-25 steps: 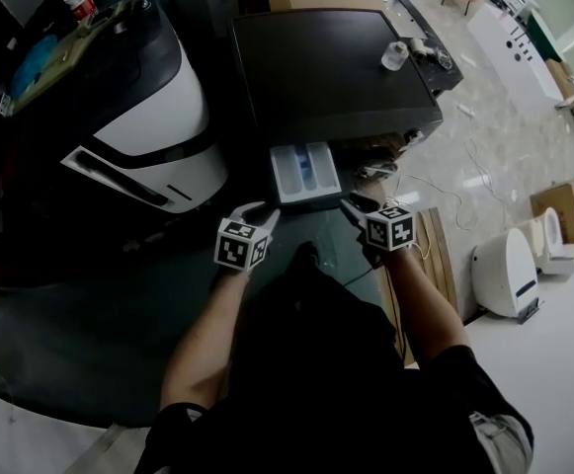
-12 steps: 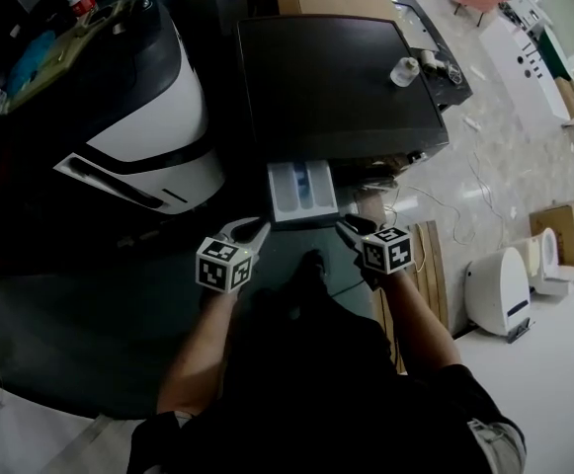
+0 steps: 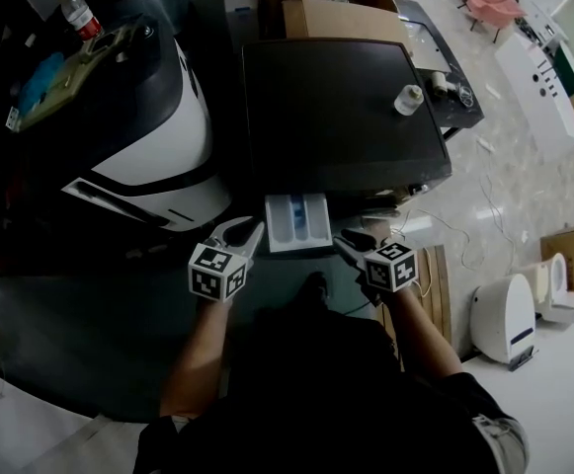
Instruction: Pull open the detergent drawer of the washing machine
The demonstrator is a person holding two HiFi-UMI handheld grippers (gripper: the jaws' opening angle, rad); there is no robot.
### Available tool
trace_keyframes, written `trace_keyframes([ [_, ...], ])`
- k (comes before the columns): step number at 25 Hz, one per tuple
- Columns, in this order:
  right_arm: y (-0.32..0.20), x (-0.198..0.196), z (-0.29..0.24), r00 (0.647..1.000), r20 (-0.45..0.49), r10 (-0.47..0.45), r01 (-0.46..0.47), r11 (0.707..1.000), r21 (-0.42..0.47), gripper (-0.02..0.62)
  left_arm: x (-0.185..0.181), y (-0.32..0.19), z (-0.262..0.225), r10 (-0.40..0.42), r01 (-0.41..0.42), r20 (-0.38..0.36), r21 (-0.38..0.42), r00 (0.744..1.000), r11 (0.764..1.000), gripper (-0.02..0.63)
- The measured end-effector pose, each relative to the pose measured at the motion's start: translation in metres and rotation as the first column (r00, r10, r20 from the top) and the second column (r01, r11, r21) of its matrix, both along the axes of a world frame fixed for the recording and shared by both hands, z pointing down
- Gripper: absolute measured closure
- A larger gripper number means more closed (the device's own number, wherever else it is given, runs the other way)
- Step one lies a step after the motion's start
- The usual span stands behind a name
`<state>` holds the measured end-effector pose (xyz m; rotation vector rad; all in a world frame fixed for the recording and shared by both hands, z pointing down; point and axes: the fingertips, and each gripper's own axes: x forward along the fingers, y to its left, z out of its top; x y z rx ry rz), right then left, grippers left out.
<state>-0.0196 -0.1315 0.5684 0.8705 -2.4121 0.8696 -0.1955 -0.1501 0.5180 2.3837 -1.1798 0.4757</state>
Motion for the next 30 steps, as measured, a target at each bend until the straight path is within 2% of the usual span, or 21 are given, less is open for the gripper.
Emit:
trace_keyframes([
  [10, -0.056, 0.006, -0.045, 0.995, 0.086, -0.058, 0.05, 0.995, 0.089, 0.482, 0.017, -0.038, -0.038, -0.084, 0.082, 0.024, 0.063, 0.996, 0.995, 0.555],
  [16, -0.081, 0.019, -0.079, 0.984, 0.152, -0.093, 0.072, 0.988, 0.139, 0.494, 0.033, -0.057, -0.071, -0.137, 0.132, 0.025, 0.145, 0.99, 0.981, 0.561],
  [20, -0.095, 0.017, -0.1, 0.98, 0.172, -0.099, 0.069, 0.982, 0.175, 0.511, 0.026, -0.065, -0.096, -0.18, 0.179, -0.013, 0.193, 0.984, 0.965, 0.568],
  [25, -0.101, 0.011, -0.128, 0.974, 0.22, -0.057, 0.009, 0.978, 0.21, 0.555, 0.014, -0.07, -0.113, -0.175, 0.169, 0.005, 0.218, 0.985, 0.961, 0.572],
  [30, -0.097, -0.008, -0.151, 0.972, 0.224, -0.062, 0.001, 0.965, 0.263, 0.589, -0.005, -0.072, -0.131, -0.186, 0.182, -0.006, 0.252, 0.982, 0.95, 0.579],
])
